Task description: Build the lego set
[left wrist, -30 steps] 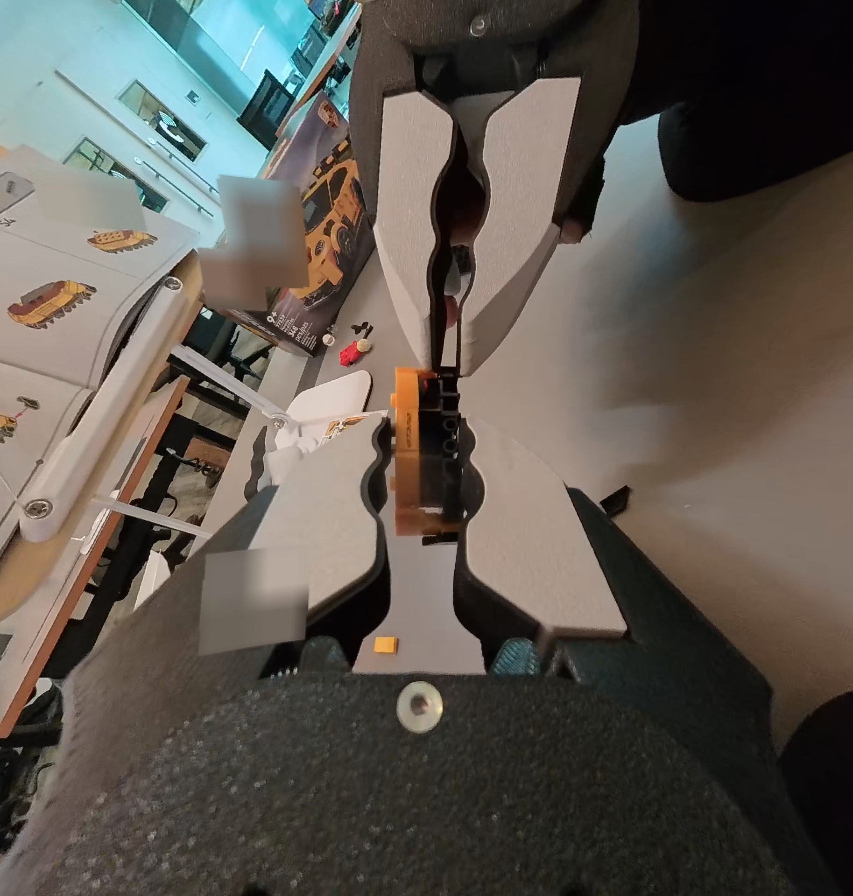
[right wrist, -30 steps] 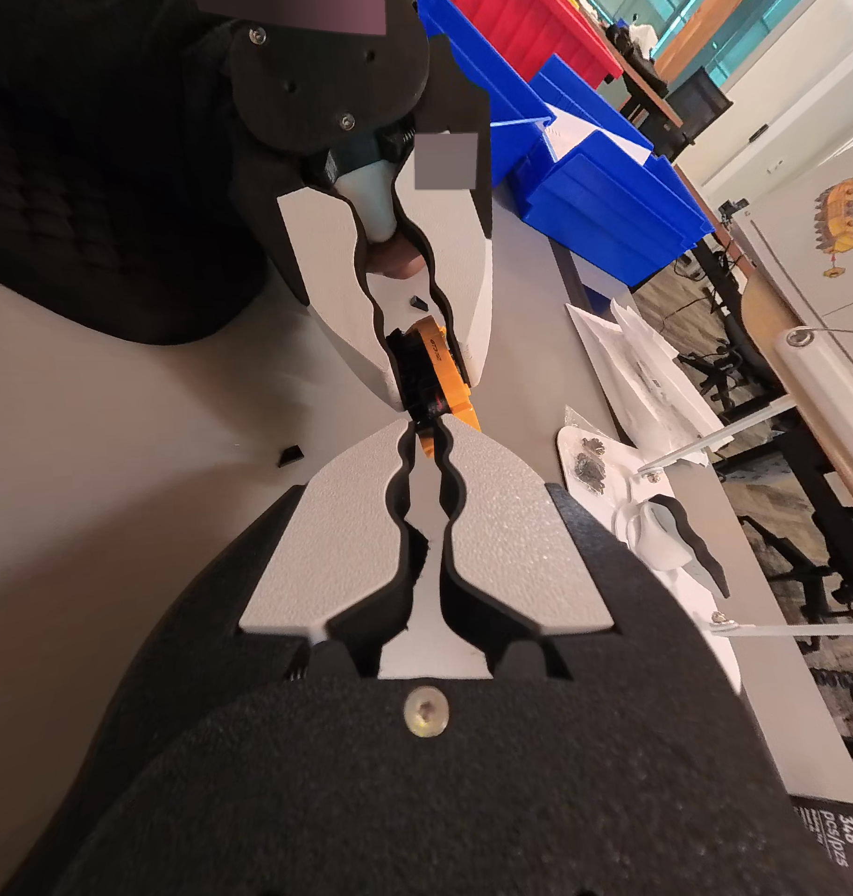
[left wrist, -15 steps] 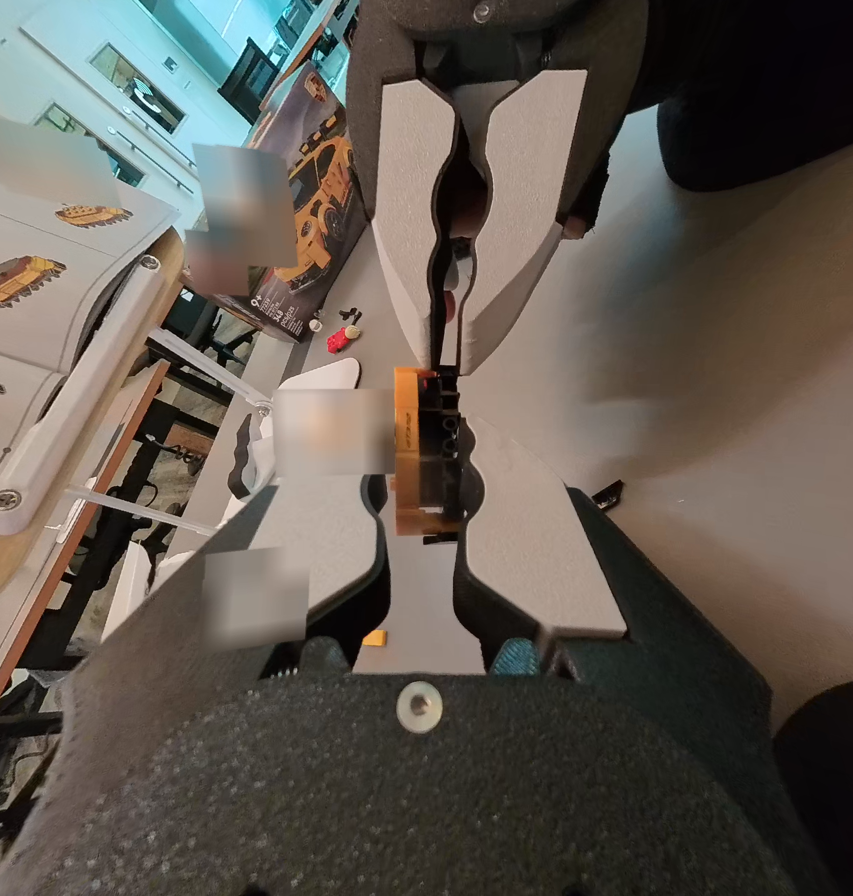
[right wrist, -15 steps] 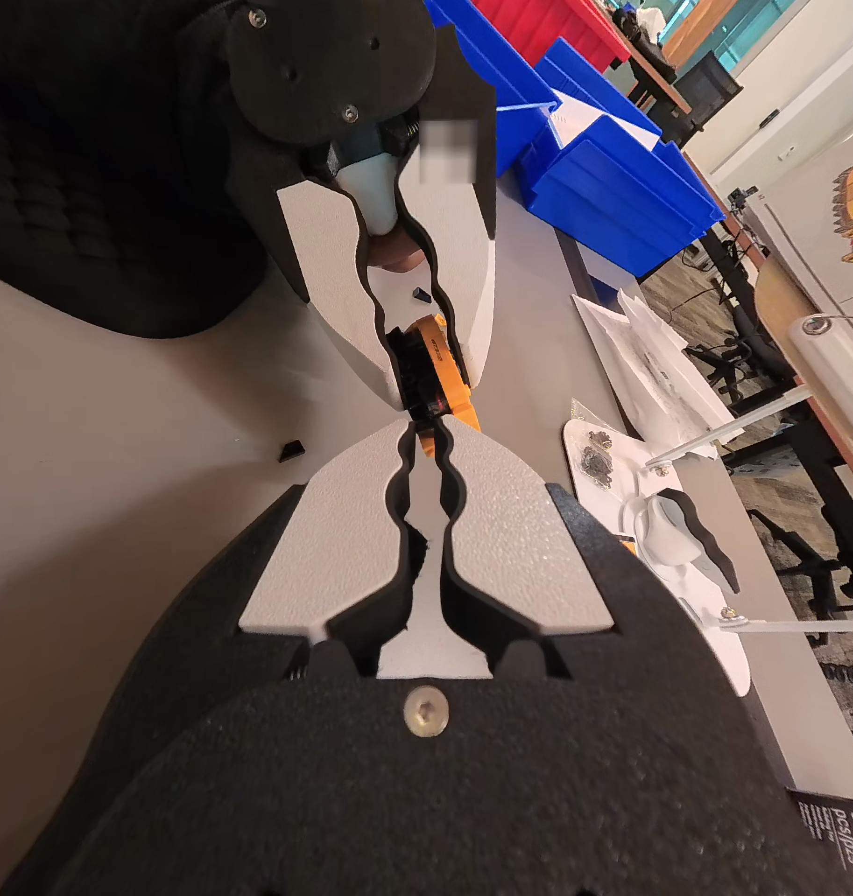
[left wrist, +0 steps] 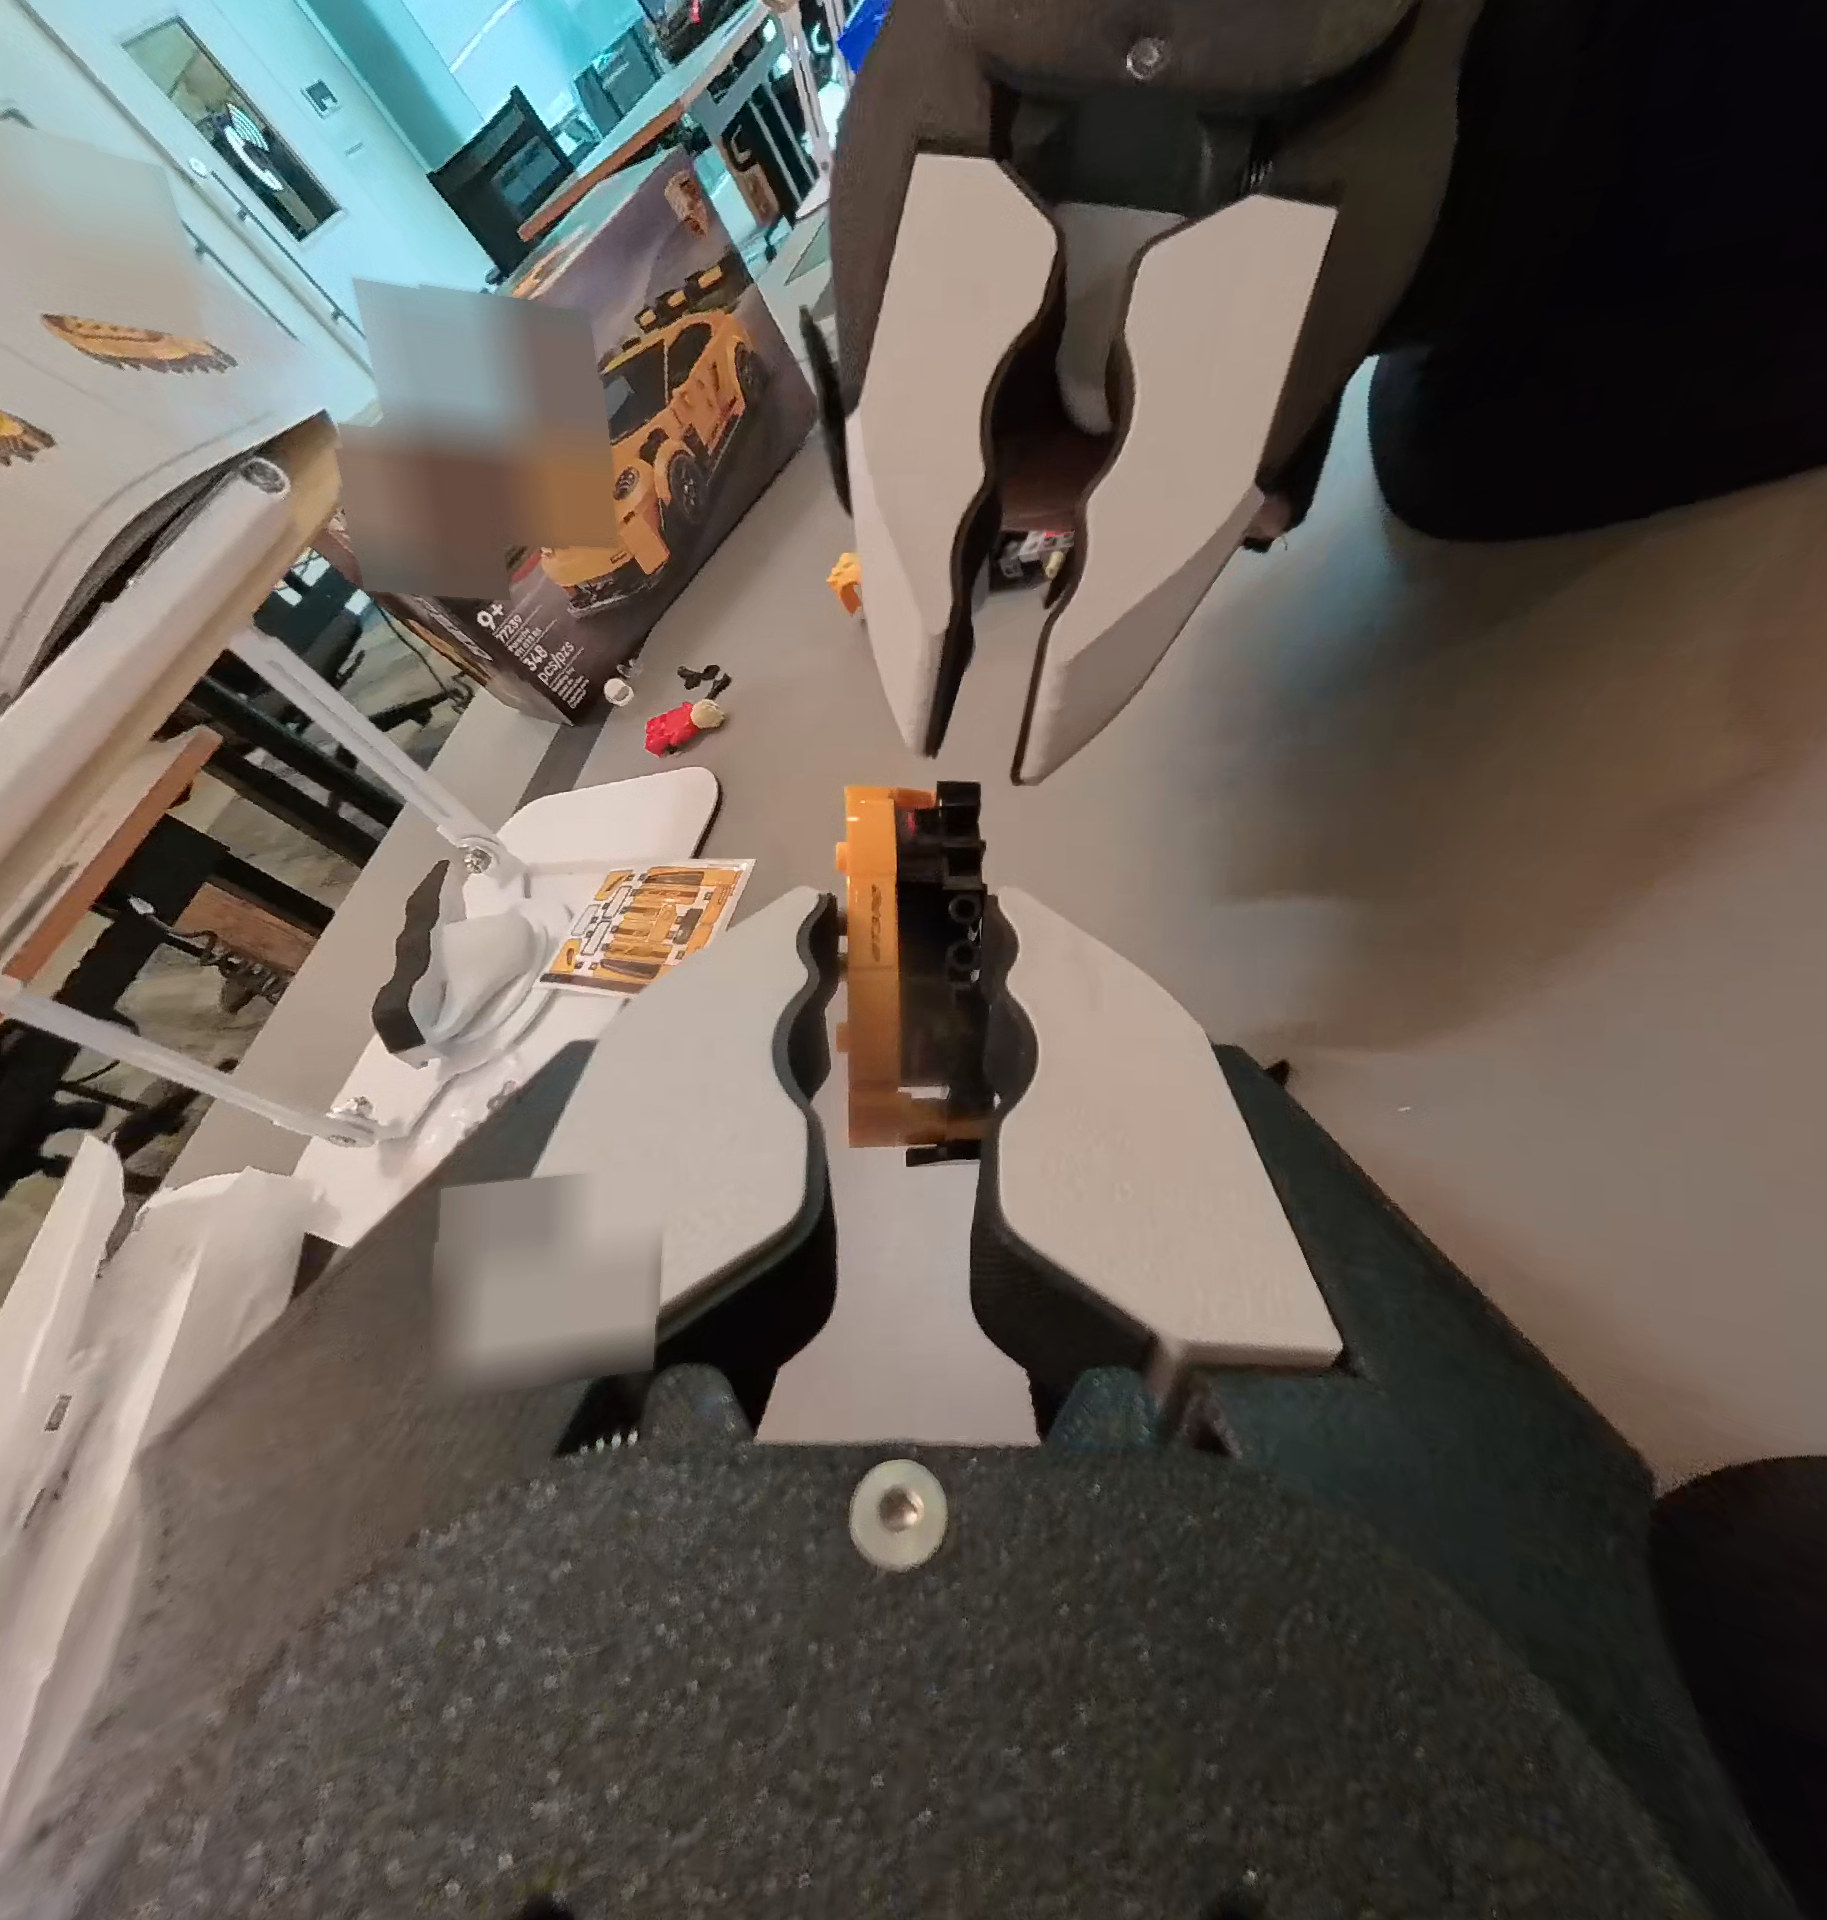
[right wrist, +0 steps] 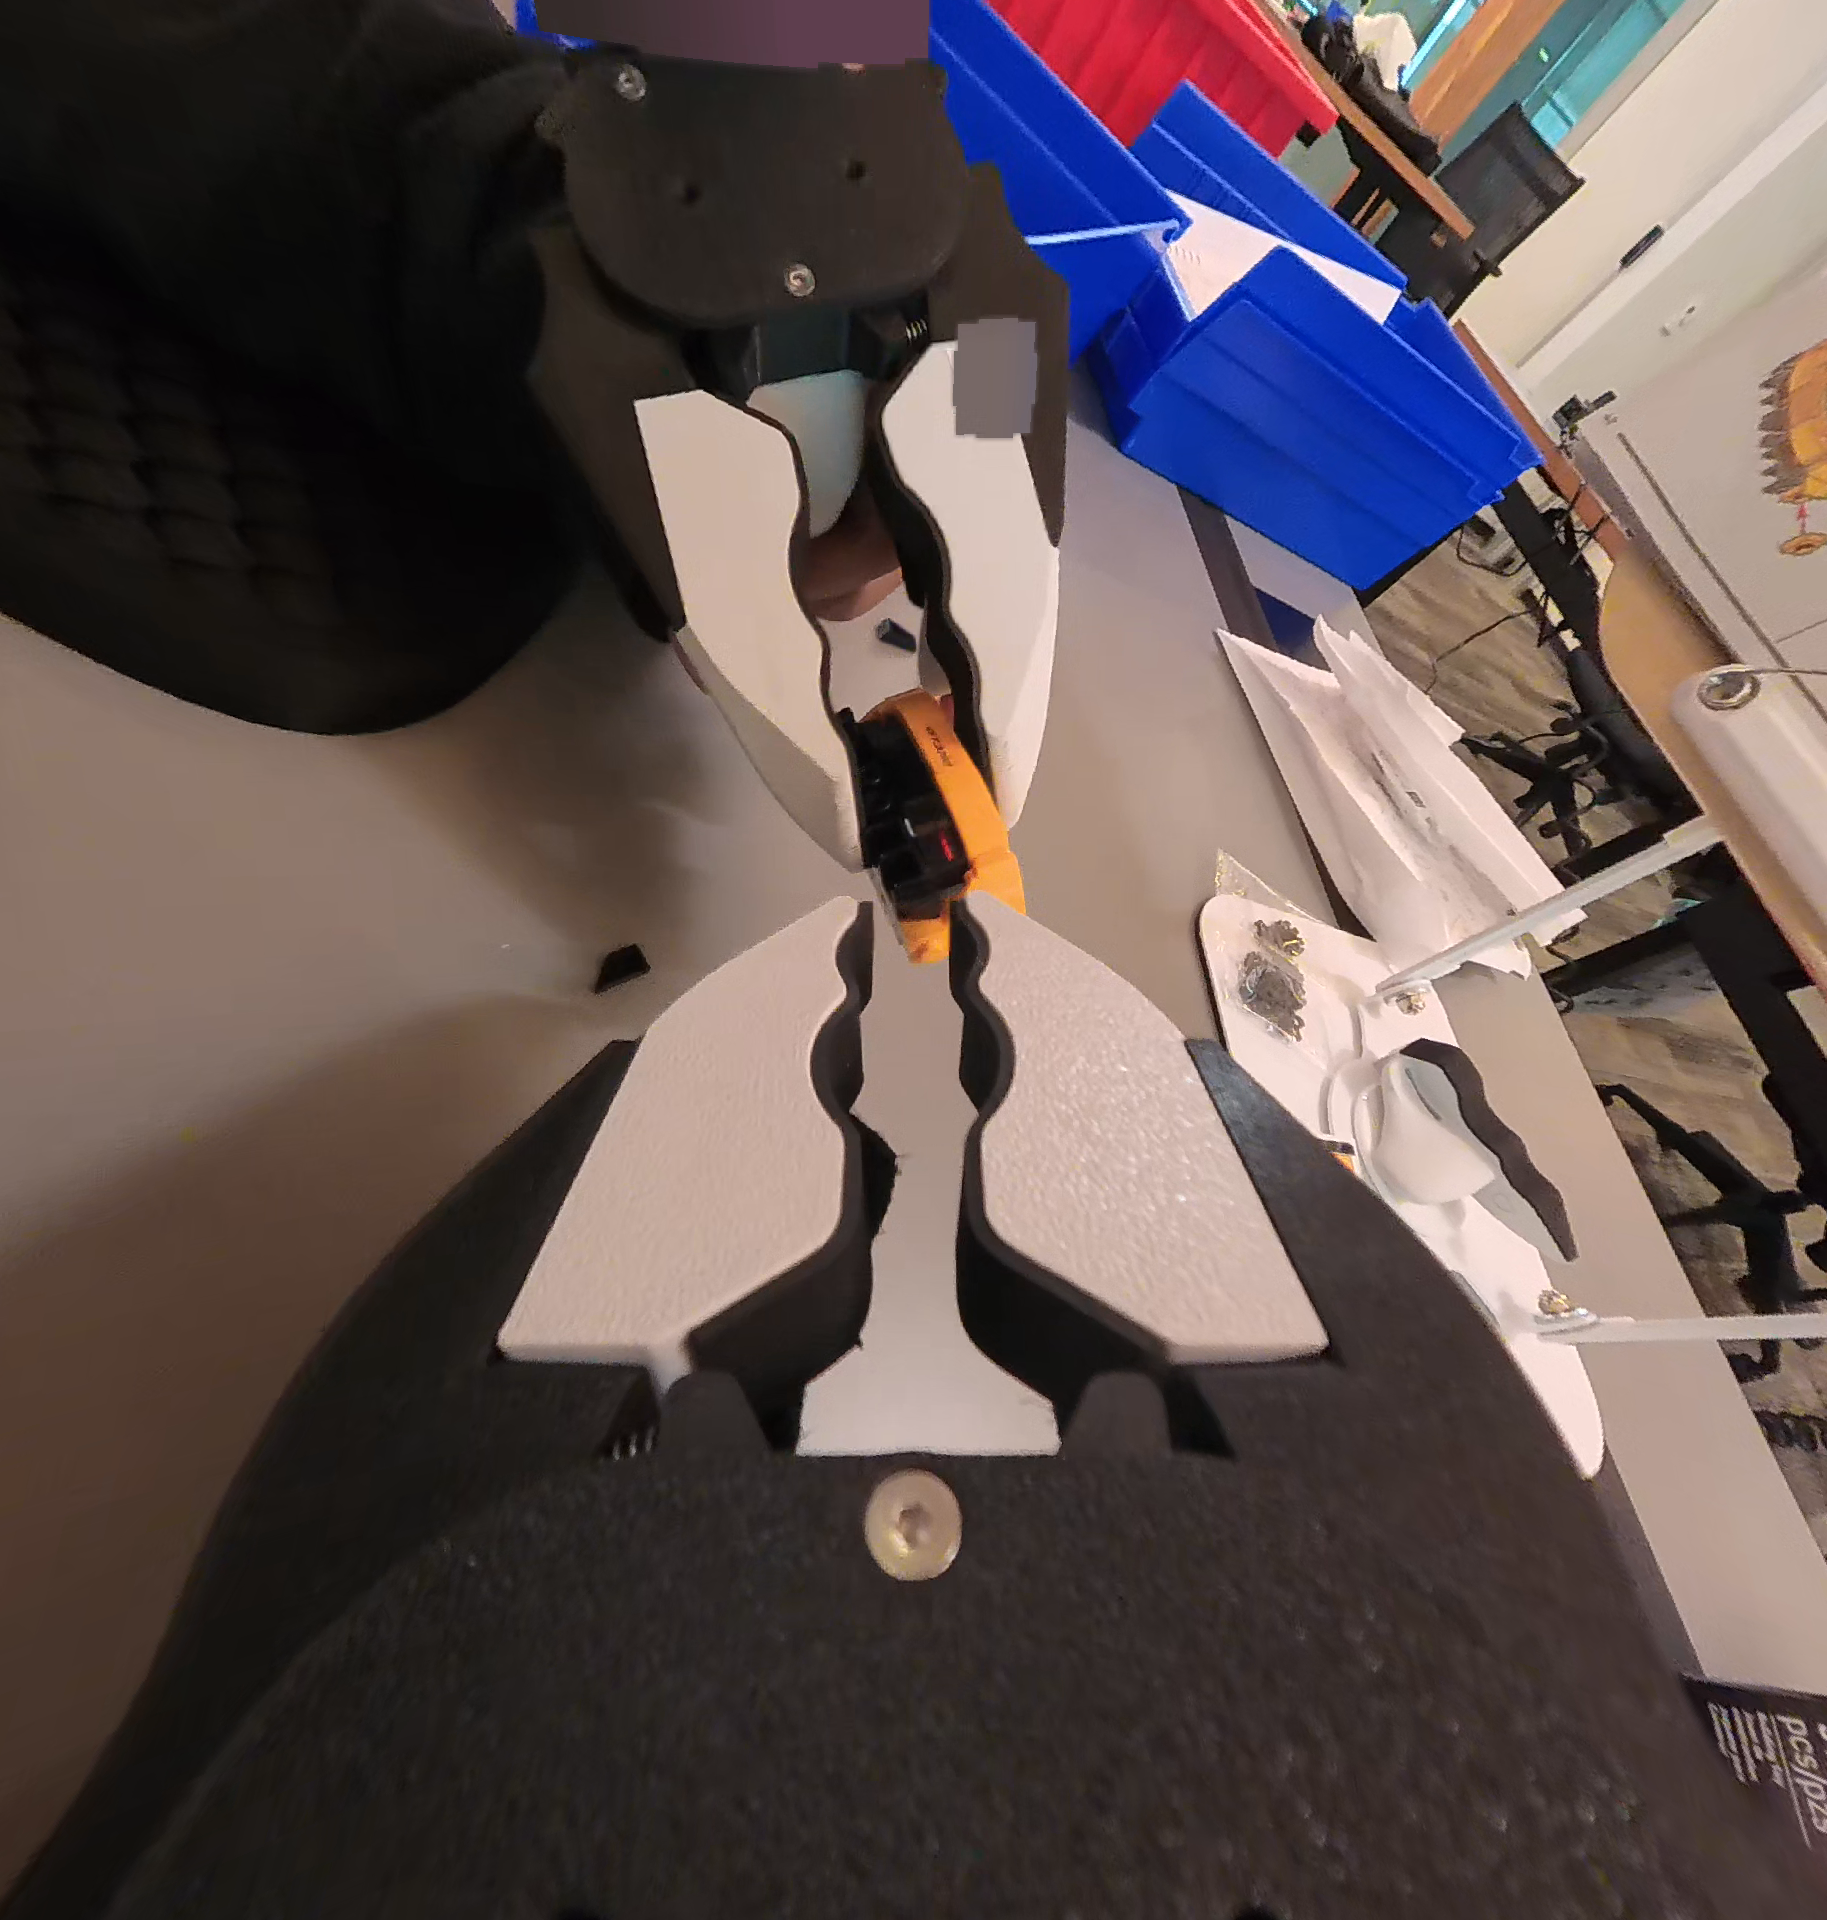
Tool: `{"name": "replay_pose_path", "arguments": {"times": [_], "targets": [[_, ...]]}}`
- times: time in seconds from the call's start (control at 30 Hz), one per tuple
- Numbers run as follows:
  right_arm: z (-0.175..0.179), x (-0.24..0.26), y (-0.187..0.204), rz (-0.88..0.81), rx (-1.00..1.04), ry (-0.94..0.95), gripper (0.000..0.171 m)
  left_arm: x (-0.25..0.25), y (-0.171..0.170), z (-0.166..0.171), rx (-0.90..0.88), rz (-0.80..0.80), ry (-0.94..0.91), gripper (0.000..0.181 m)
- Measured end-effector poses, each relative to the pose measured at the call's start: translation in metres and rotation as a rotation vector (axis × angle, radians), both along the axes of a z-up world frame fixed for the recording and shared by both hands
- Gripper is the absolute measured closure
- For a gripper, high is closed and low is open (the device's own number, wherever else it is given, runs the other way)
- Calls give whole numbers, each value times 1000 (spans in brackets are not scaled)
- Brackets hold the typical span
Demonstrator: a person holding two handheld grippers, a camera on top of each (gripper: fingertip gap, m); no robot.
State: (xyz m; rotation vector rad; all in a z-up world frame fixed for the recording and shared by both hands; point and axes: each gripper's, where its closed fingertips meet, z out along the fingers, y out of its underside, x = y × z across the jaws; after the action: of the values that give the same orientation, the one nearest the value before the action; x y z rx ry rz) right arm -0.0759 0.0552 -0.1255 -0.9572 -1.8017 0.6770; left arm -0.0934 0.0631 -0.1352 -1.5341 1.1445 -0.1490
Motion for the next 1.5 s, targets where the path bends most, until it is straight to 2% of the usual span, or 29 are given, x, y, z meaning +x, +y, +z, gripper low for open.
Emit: {"name": "replay_pose_path", "arguments": {"times": [0.1, 0.27, 0.43, 0.6, 0.73, 0.83, 0.93, 1.07, 1.13, 1.5], "targets": [[1, 0, 2, -11, 9, 3, 156, 1, 0, 0, 8, -1, 9, 156], [-4, -2, 5, -36, 44, -23, 139, 2, -1, -3, 14, -1, 36, 155], [-15, -8, 3, -50, 136, -59, 130, 7, -3, -6, 35, -13, 84, 155], [-18, -9, 2, -33, 169, -35, 143, 12, -6, -9, 85, -20, 169, 155], [-10, -6, 1, 22, -17, 47, 144, 16, -8, 5, 180, -38, 135, 152], [1, 0, 0, 62, -152, 105, 144, 13, -7, 23, 242, -26, 45, 142], [13, 2, -3, 105, -267, 163, 144, 11, -7, 35, 180, -41, -121, 134], [26, 4, -9, 154, -368, 221, 144, 17, -17, 45, 105, -119, -279, 146], [27, 5, -11, 168, -392, 224, 144, 20, -20, 47, 104, -131, -281, 151], [14, 2, -13, 166, -367, 164, 144, 23, -24, 45, 118, -128, -201, 152]]}}
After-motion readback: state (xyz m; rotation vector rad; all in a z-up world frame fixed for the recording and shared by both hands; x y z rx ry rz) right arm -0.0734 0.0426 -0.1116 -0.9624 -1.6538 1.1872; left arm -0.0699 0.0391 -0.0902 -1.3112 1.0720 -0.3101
